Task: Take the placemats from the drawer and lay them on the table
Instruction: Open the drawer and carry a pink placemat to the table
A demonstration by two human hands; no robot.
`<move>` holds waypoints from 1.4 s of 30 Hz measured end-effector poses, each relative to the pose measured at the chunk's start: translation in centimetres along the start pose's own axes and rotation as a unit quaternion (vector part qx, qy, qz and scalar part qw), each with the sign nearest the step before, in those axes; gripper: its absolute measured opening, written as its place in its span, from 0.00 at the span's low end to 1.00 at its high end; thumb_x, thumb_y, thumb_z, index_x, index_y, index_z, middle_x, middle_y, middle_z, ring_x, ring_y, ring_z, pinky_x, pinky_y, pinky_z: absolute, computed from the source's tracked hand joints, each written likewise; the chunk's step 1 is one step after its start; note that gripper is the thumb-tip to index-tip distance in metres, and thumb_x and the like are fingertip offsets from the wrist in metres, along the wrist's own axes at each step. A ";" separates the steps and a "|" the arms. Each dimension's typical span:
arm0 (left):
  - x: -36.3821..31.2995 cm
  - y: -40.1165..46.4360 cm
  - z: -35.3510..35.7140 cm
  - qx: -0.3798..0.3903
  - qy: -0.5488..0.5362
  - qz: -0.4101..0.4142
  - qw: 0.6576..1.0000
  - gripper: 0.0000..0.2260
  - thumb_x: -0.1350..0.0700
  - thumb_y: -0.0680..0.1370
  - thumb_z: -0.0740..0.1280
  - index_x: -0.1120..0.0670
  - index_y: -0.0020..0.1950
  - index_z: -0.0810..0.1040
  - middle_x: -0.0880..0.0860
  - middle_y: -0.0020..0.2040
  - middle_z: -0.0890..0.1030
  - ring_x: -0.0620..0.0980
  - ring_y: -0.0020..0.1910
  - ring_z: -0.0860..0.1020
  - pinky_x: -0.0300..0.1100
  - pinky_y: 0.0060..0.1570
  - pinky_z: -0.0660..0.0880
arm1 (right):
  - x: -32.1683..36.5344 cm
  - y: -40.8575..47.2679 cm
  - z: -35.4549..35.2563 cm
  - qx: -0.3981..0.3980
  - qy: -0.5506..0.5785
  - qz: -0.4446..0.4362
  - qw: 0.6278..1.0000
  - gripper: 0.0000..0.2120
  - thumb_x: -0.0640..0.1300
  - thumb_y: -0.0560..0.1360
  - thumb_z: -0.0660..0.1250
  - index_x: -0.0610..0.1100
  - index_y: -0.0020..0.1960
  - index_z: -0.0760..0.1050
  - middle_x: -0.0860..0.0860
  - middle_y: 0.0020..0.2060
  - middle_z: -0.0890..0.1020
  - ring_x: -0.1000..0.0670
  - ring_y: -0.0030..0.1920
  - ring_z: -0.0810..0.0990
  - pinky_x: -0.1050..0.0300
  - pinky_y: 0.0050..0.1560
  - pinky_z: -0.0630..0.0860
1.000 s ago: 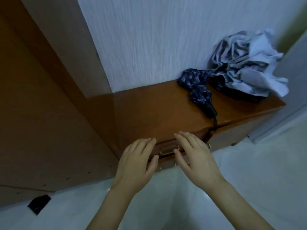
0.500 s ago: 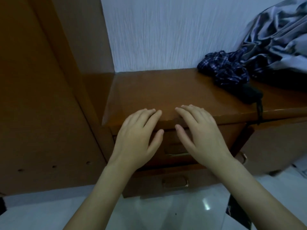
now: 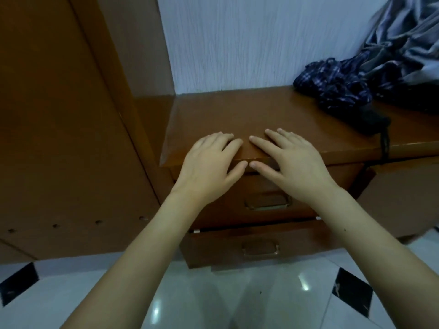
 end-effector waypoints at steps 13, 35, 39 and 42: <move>-6.8 -5.0 8.3 0.015 -0.072 0.156 0.985 0.11 0.53 0.76 0.61 0.55 0.53 0.81 0.51 0.45 0.82 0.50 0.44 0.79 0.43 0.45 0.76 | -0.2 0.0 0.4 -0.028 -0.012 -0.021 0.999 0.28 0.65 0.79 0.49 0.55 0.75 0.63 0.44 0.71 0.70 0.41 0.72 0.66 0.46 0.72 0.60; -11.2 -6.0 8.3 0.162 -0.080 0.099 0.979 0.12 0.58 0.79 0.62 0.54 0.62 0.76 0.53 0.44 0.82 0.55 0.40 0.81 0.46 0.34 0.76 | 0.0 0.1 0.2 -0.010 -0.007 -0.027 1.000 0.27 0.64 0.80 0.49 0.56 0.76 0.60 0.44 0.73 0.67 0.41 0.73 0.63 0.45 0.74 0.56; -12.5 -7.6 7.4 0.198 -0.043 0.118 0.972 0.11 0.60 0.79 0.61 0.55 0.60 0.75 0.52 0.41 0.80 0.54 0.36 0.79 0.43 0.28 0.63 | -0.1 0.3 0.0 -0.003 -0.010 -0.039 0.999 0.28 0.64 0.80 0.49 0.55 0.76 0.60 0.43 0.73 0.67 0.40 0.73 0.64 0.44 0.73 0.57; -13.5 -8.6 4.6 0.117 -0.089 0.187 0.971 0.10 0.63 0.72 0.68 0.57 0.52 0.79 0.53 0.36 0.78 0.54 0.31 0.76 0.41 0.23 0.61 | -0.3 0.4 -0.1 0.004 -0.008 -0.054 0.998 0.28 0.64 0.80 0.51 0.54 0.76 0.60 0.41 0.73 0.67 0.39 0.73 0.64 0.43 0.73 0.58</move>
Point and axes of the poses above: each hand's wrist, its own y-axis towards the middle knuckle, its own z-axis out of the palm, x = y × z, the point moved 5 cm from there along y, towards the middle knuckle
